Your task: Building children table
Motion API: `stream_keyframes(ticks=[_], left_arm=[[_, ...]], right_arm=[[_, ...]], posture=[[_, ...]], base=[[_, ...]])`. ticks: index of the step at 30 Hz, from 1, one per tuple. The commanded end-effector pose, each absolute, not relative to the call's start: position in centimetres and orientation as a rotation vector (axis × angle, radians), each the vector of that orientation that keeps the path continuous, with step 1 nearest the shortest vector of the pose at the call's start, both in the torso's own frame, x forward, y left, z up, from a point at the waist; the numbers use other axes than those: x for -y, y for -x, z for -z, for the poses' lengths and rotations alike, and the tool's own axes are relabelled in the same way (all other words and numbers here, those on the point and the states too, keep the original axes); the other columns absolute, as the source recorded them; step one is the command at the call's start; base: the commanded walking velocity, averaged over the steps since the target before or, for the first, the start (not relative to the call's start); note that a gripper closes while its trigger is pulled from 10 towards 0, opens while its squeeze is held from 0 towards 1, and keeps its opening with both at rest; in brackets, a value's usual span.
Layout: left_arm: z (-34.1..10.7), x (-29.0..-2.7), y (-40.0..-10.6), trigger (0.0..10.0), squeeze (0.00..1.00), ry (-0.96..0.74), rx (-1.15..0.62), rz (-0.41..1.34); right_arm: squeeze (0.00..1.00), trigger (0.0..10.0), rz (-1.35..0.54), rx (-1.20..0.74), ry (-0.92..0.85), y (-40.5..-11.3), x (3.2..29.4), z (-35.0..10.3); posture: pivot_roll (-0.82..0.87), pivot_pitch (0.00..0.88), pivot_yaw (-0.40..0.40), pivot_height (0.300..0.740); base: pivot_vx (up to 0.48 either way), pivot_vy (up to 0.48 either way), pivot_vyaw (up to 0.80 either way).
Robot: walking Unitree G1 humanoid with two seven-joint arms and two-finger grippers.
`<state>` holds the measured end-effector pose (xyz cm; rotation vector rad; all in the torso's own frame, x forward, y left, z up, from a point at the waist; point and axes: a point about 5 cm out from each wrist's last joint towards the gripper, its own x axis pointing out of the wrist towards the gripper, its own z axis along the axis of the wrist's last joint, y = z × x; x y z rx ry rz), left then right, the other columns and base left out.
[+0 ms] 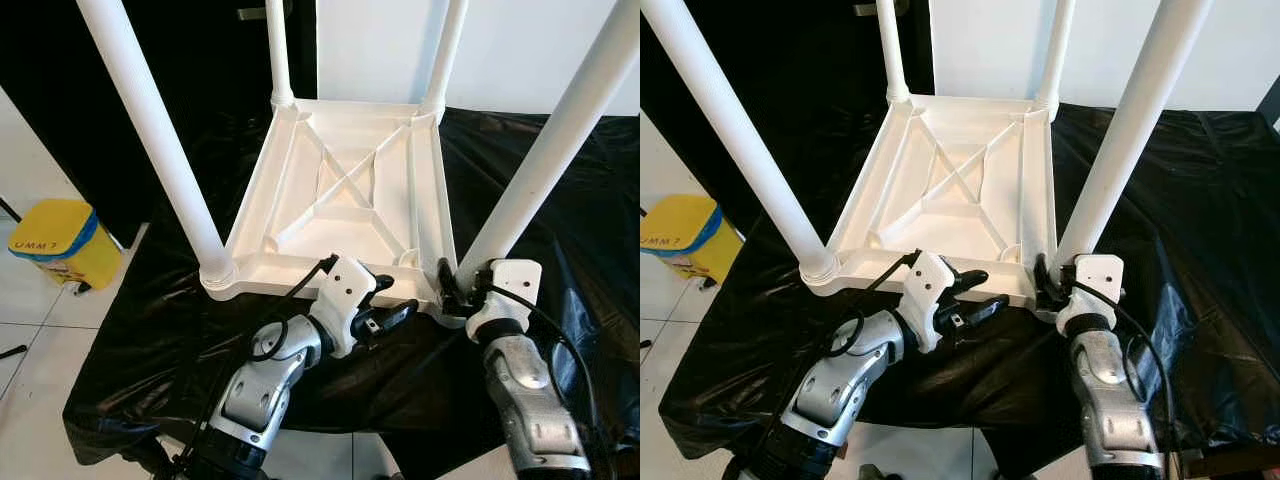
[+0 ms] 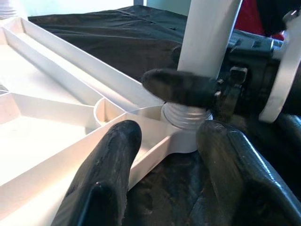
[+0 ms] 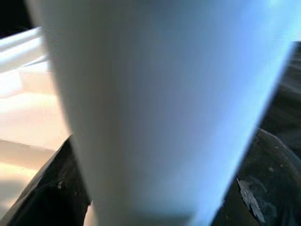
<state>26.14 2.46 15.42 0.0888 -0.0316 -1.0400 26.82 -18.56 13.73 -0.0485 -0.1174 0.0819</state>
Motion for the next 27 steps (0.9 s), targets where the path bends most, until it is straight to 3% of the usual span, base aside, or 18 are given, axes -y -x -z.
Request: stream_keyframes(ticks=[1,4,12,13,14,15,24,25,26,27], left_arm=[[-15.3,-2.8,-26.5,10.0,0.00,-0.098,0.028,0.951],[-15.3,-2.9,-26.6,10.0,0.00,-0.102,0.028,0.954],[-15.2,-2.9,-26.5,10.0,0.00,-0.108,0.027,0.961],[-15.2,-2.9,-26.5,10.0,0.00,-0.109,0.028,0.963],[-15.2,-2.9,-26.5,10.0,0.00,-0.109,0.028,0.963],[-15.3,-3.0,-26.5,10.0,0.00,-0.111,0.028,0.960],[-15.2,-3.2,-26.4,10.0,0.00,-0.111,0.025,0.951],[-15.2,-3.2,-26.4,10.0,0.00,-0.111,0.025,0.952],[-15.2,-3.1,-26.4,10.0,0.00,-0.110,0.024,0.954],[-15.2,-3.1,-26.4,10.0,0.00,-0.110,0.024,0.954]], right_arm=[[0.00,10.0,-0.146,0.114,0.044,-26.7,18.7,-13.6],[0.00,10.0,-0.288,0.113,0.099,-27.2,19.2,-14.1],[0.00,10.0,-0.406,0.100,0.160,-28.2,19.6,-14.4],[0.00,3.9,-0.427,0.096,0.172,-28.4,19.7,-14.4],[0.00,3.9,-0.427,0.096,0.172,-28.4,19.7,-14.4],[0.00,0.0,-0.445,0.089,0.183,-28.5,19.7,-14.3],[0.00,0.0,-0.468,0.057,0.179,-28.1,20.1,-13.5],[0.00,1.2,-0.462,0.050,0.170,-28.1,20.2,-13.4],[0.00,10.0,-0.451,0.047,0.159,-28.0,20.2,-13.3],[0.00,10.0,-0.451,0.047,0.159,-28.0,20.2,-13.3]], posture=[[-0.16,0.101,0.023,0.740],[-0.16,0.100,0.027,0.740],[-0.15,0.096,0.027,0.740],[-0.15,0.095,0.025,0.740],[-0.15,0.095,0.025,0.740],[-0.14,0.096,0.020,0.740],[-0.14,0.099,0.022,0.740],[-0.14,0.099,0.022,0.740],[-0.15,0.100,0.024,0.740],[-0.15,0.100,0.024,0.740]], base=[[0.000,0.000,0.00],[0.000,0.000,0.00],[0.000,0.000,0.00],[0.000,0.000,0.00],[0.000,0.000,0.00],[0.000,0.000,0.00],[0.000,0.000,0.00],[0.000,0.000,0.00],[0.000,0.000,0.00],[0.000,0.000,0.00]])
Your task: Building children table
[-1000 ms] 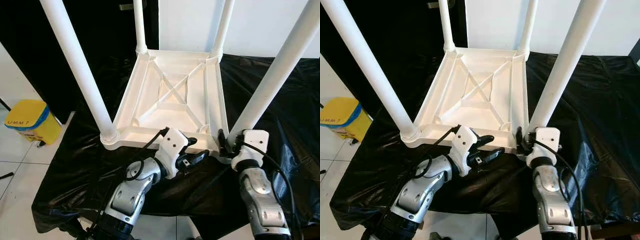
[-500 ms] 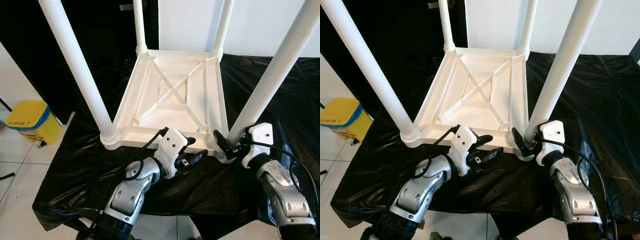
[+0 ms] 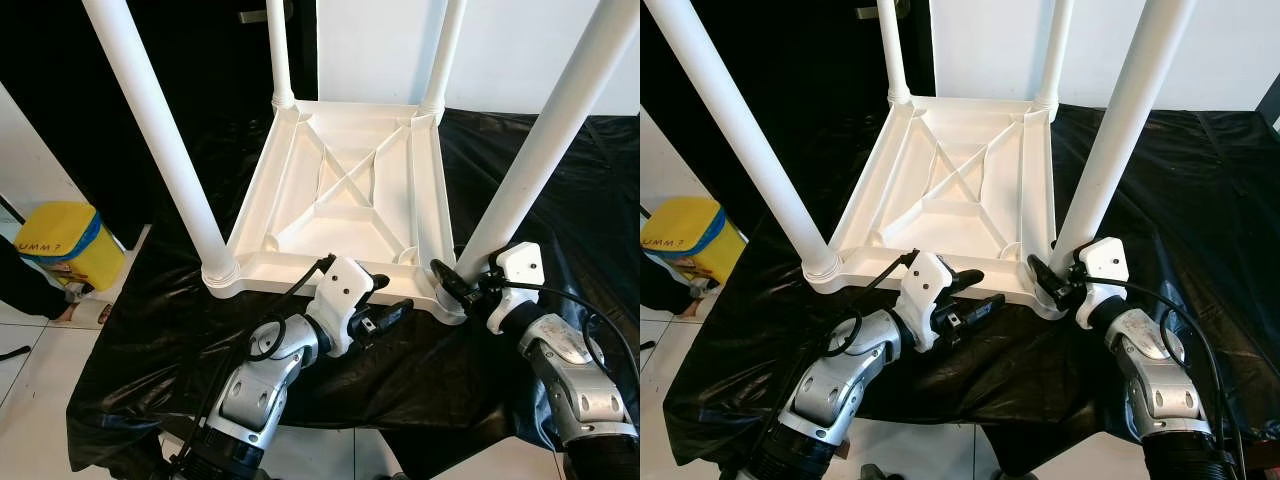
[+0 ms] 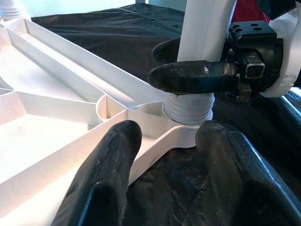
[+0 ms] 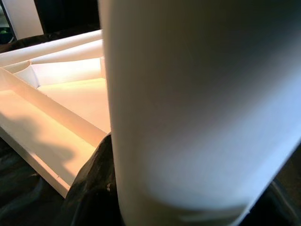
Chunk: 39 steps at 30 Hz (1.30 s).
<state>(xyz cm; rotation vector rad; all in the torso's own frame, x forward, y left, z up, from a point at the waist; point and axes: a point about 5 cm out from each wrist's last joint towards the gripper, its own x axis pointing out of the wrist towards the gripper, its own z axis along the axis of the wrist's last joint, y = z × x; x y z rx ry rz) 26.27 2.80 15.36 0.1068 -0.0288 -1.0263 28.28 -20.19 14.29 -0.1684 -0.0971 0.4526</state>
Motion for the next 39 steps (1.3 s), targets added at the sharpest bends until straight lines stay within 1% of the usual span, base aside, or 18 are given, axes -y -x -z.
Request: stream_keyframes(ticks=[1,6,10,12,14,19,23,26,31,36,39], left_arm=[[-15.2,-3.1,-26.4,10.0,0.00,-0.110,0.024,0.954],[-15.2,-3.0,-26.4,10.0,0.00,-0.109,0.024,0.962],[-15.2,-2.9,-26.3,10.0,0.00,-0.109,0.023,0.965],[-15.2,-2.9,-26.3,10.0,0.00,-0.108,0.022,0.965],[-15.2,-2.9,-26.3,10.0,0.00,-0.108,0.022,0.965],[-15.2,-2.9,-26.3,10.0,0.00,-0.108,0.022,0.965],[-15.2,-3.0,-26.2,10.0,0.00,-0.108,0.021,0.964],[-15.2,-2.9,-26.3,10.0,0.00,-0.104,0.020,0.963],[-15.2,-2.9,-26.3,10.0,0.00,-0.103,0.020,0.960],[-15.2,-2.9,-26.3,10.0,0.00,-0.103,0.022,0.956],[-15.2,-2.9,-26.3,10.0,0.00,-0.103,0.023,0.956]], right_arm=[[0.00,10.0,-0.451,0.047,0.159,-28.0,20.2,-13.3],[0.00,10.0,-0.357,0.051,0.124,-27.7,19.6,-13.1],[0.00,10.0,-0.236,0.037,0.120,-27.7,19.3,-12.7],[0.00,10.0,-0.215,0.037,0.110,-27.7,19.3,-12.7],[0.00,10.0,-0.109,0.021,0.080,-27.7,19.2,-12.4],[0.00,10.0,-0.039,0.009,0.065,-27.6,19.1,-12.1],[0.00,10.0,0.020,0.007,0.046,-27.4,18.5,-11.9],[0.00,10.0,0.091,0.003,0.009,-27.2,17.5,-11.7],[0.00,10.0,0.112,0.002,-0.001,-27.1,17.1,-11.6],[0.00,10.0,0.136,0.005,-0.026,-26.9,16.1,-11.8],[0.00,10.0,0.140,0.013,-0.027,-26.9,16.2,-12.0]], posture=[[-0.15,0.100,0.024,0.740],[-0.15,0.101,0.027,0.740],[-0.15,0.102,0.027,0.740],[-0.15,0.102,0.027,0.740],[-0.15,0.103,0.027,0.740],[-0.15,0.104,0.026,0.740],[-0.15,0.104,0.025,0.740],[-0.15,0.103,0.021,0.740],[-0.14,0.103,0.016,0.740],[-0.14,0.096,0.013,0.740],[-0.14,0.095,0.014,0.740]], base=[[0.000,0.000,0.00],[0.000,0.000,0.00],[0.000,0.000,0.00],[0.000,0.000,0.00],[0.000,0.000,0.00],[0.000,0.000,0.00],[0.000,0.000,0.00],[0.000,0.000,0.00],[0.000,0.000,0.00],[0.000,0.000,0.00],[0.000,0.000,0.00]])
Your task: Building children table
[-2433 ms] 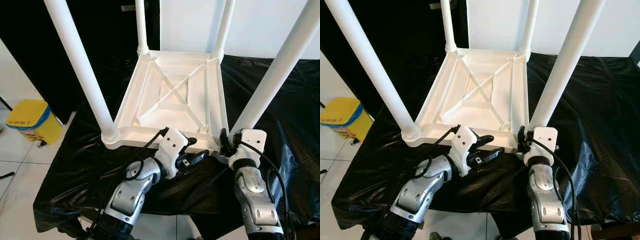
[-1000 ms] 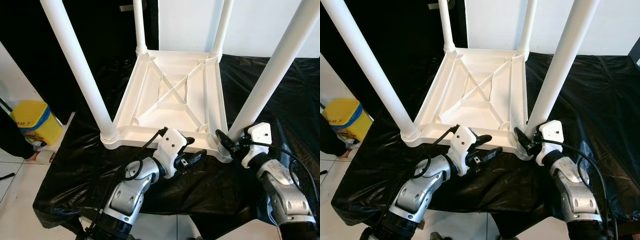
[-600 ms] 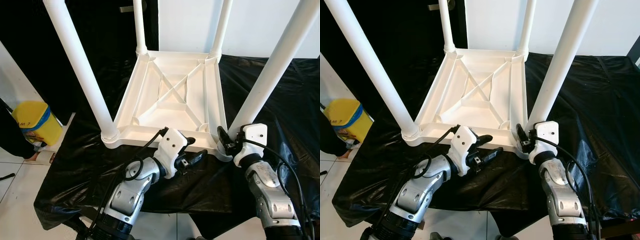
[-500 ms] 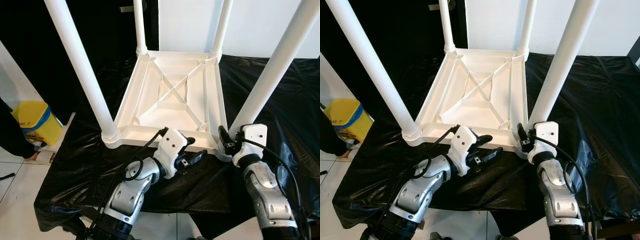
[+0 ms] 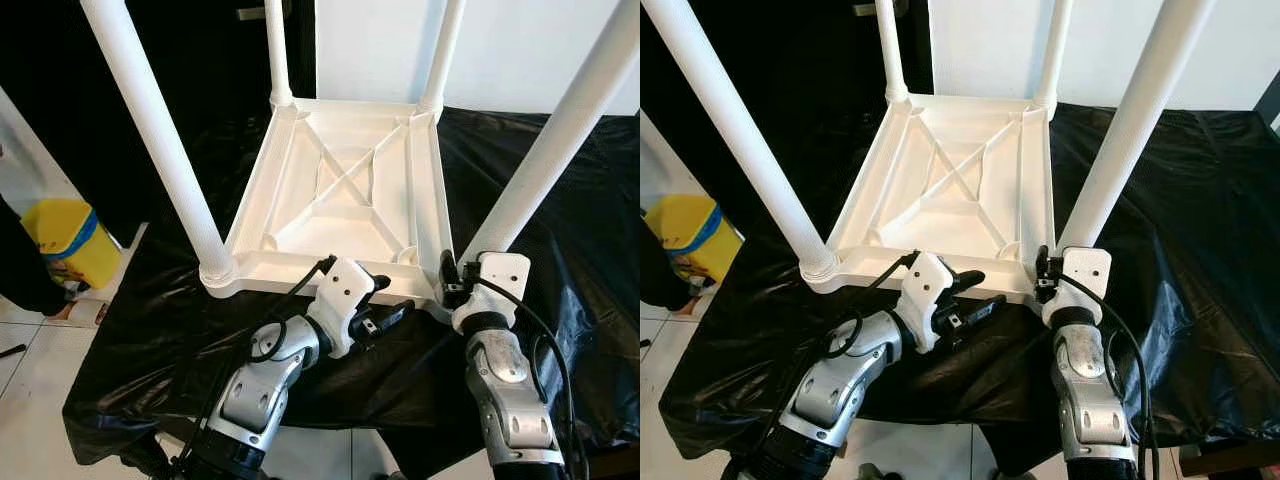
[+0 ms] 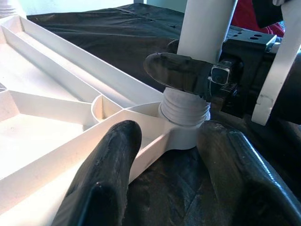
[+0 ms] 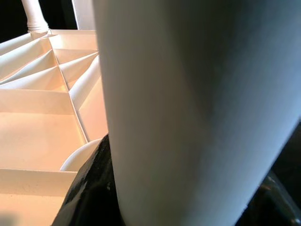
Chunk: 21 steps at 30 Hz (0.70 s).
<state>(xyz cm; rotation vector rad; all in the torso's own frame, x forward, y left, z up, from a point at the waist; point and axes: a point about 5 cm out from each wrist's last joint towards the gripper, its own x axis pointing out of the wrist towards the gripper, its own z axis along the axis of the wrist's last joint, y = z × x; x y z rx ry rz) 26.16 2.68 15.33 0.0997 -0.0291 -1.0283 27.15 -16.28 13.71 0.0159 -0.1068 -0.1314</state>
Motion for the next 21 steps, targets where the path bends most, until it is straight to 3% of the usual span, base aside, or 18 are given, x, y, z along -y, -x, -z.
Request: stream_keyframes(ticks=[1,12,13,14,21], left_arm=[[-15.2,-2.8,-26.3,10.0,0.00,-0.102,0.024,0.959],[-15.1,-2.7,-26.2,10.0,0.00,-0.105,0.023,0.969],[-15.1,-2.7,-26.2,10.0,0.00,-0.105,0.023,0.970],[-15.1,-2.7,-26.2,10.0,0.00,-0.106,0.023,0.970],[-15.1,-2.7,-26.2,10.0,0.00,-0.110,0.023,0.974]], right_arm=[[1.00,10.0,0.123,0.040,-0.033,-26.9,16.5,-12.4],[1.00,10.0,-0.060,0.098,-0.018,-26.7,17.1,-13.3],[0.57,10.0,-0.104,0.100,-0.007,-26.7,17.3,-13.4],[0.00,10.0,-0.142,0.103,0.004,-26.8,17.5,-13.6],[0.00,10.0,-0.321,0.117,0.097,-27.7,18.4,-14.3]], posture=[[-0.15,0.091,0.013,0.740],[-0.15,0.081,0.017,0.740],[-0.14,0.078,0.017,0.740],[-0.15,0.078,0.018,0.740],[-0.14,0.069,0.018,0.740]], base=[[0.000,0.000,0.00],[0.000,0.000,0.00],[0.000,0.000,0.00],[0.000,0.000,0.00],[0.000,0.000,0.00]])
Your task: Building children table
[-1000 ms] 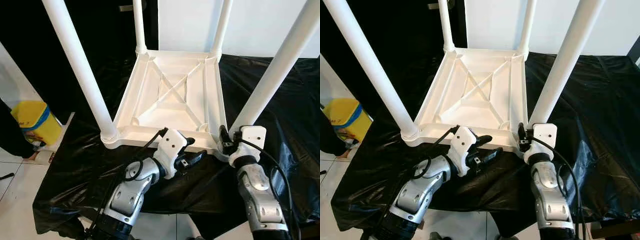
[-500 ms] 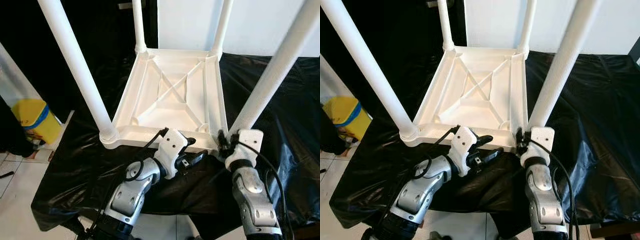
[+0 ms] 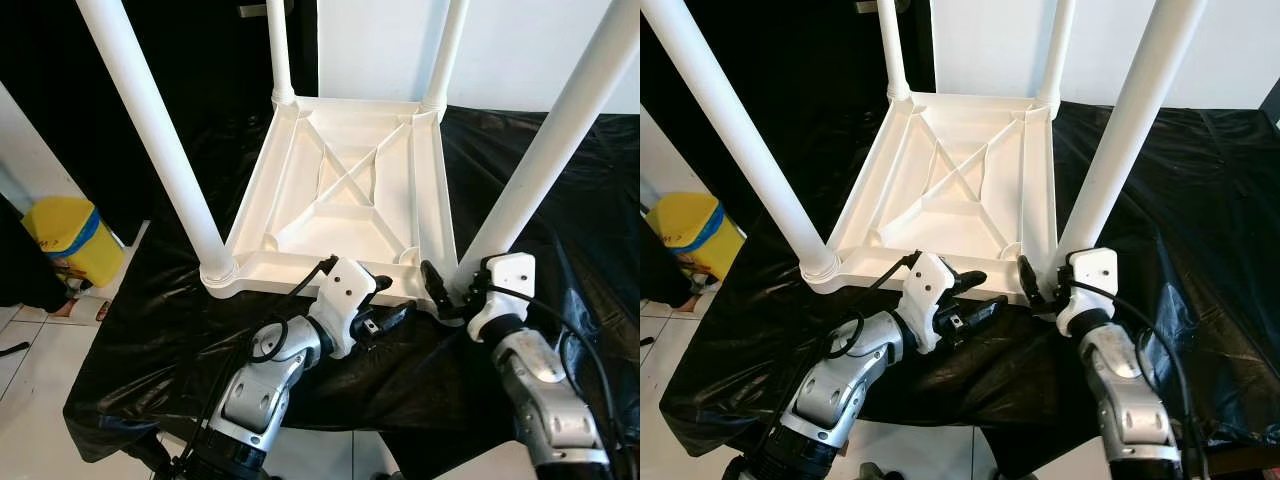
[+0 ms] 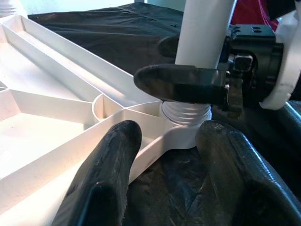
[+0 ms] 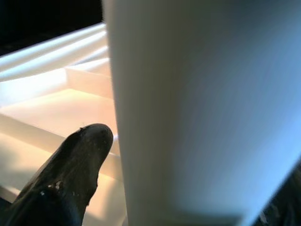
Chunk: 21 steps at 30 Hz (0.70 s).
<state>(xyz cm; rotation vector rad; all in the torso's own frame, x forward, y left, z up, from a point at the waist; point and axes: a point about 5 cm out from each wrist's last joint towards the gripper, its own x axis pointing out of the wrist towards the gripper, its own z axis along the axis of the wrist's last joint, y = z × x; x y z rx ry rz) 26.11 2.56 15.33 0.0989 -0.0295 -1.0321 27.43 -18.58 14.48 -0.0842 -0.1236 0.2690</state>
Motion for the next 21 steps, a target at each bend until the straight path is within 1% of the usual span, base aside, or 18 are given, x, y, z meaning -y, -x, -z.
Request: stream_keyframes(ticks=[1,3,6,7,13,20,21], left_arm=[[-15.1,-2.7,-26.2,10.0,0.00,-0.110,0.023,0.974],[-15.1,-2.8,-26.3,10.0,0.00,-0.111,0.023,0.973],[-15.1,-2.8,-26.3,10.0,0.00,-0.111,0.023,0.973],[-15.1,-2.8,-26.3,10.0,0.00,-0.111,0.024,0.970],[-15.2,-3.2,-26.4,10.0,0.00,-0.114,0.026,0.947],[-15.2,-3.3,-26.4,10.0,0.00,-0.115,0.026,0.941],[-15.2,-3.4,-26.4,10.0,0.00,-0.116,0.026,0.939]], right_arm=[[0.00,10.0,-0.321,0.117,0.097,-27.7,18.4,-14.3],[0.00,10.0,-0.388,0.112,0.141,-28.1,18.5,-14.6],[0.00,10.0,-0.411,0.110,0.158,-28.3,18.5,-14.6],[0.00,0.0,-0.430,0.102,0.179,-28.5,18.6,-14.5],[0.00,0.0,-0.473,0.066,0.196,-28.5,18.9,-13.7],[0.00,0.0,-0.478,0.053,0.193,-28.4,19.0,-13.3],[0.00,2.1,-0.473,0.042,0.182,-28.3,19.0,-13.0]], posture=[[-0.14,0.069,0.018,0.740],[-0.14,0.069,0.018,0.740],[-0.14,0.069,0.018,0.740],[-0.13,0.070,0.014,0.740],[-0.11,0.071,0.008,0.740],[-0.11,0.075,0.010,0.740],[-0.11,0.076,0.012,0.740]], base=[[0.000,0.000,0.00],[0.000,0.000,0.00],[0.000,0.000,0.00],[0.000,0.000,0.00],[0.000,0.000,0.00],[0.000,0.000,0.00],[0.000,0.000,0.00]])
